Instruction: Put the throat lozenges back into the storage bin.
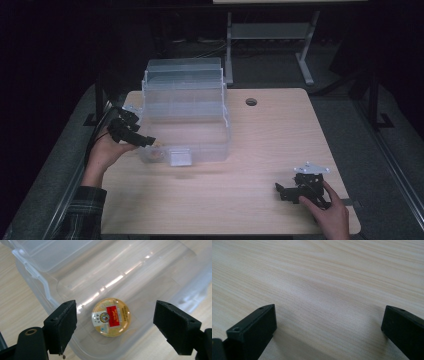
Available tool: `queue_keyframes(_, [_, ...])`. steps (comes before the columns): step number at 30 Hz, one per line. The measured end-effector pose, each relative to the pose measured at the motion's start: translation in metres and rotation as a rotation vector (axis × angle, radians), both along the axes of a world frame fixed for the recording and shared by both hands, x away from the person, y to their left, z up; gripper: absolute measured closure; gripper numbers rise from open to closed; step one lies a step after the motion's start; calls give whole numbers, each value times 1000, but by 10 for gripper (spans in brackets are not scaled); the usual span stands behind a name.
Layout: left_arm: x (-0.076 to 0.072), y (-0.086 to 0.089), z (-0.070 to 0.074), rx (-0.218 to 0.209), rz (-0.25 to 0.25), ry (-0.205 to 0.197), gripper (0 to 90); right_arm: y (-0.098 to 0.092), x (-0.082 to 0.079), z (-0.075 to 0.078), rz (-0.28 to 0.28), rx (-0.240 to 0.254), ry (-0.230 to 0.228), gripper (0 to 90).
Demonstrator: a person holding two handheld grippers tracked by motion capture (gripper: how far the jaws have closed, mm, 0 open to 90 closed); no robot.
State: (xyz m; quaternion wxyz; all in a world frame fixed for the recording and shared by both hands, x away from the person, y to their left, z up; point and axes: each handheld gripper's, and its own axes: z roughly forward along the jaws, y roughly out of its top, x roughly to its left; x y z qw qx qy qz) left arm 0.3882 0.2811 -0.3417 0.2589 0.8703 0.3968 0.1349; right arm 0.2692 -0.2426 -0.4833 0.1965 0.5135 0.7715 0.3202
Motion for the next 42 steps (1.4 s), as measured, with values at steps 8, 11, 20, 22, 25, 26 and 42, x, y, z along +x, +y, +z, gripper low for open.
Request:
queue_keyframes(8, [-25,3,1,-40,1,-42,185,0,0,0,1,-1,-1,0])
queue_keyframes(11, [-34,6,-1,-50,6,-52,185,0,0,0,4,-2,-1,0])
queue_keyframes(20, [-70,16,-16,-96,12,-86,184,0,0,0,0,0,-1,0])
queue_keyframes(22, [-77,19,-21,-101,11,-96,185,0,0,0,-1,0,-1,0])
queue_keyframes(25, [-85,23,-26,-103,14,-103,184,0,0,0,-1,0,-1,0])
queue_keyframes(26, [-88,23,-28,-109,19,-107,184,0,0,0,-1,0,-1,0])
queue_keyframes(42, [-119,25,-65,-142,21,-158,171,0,0,0,-1,0,-1,0])
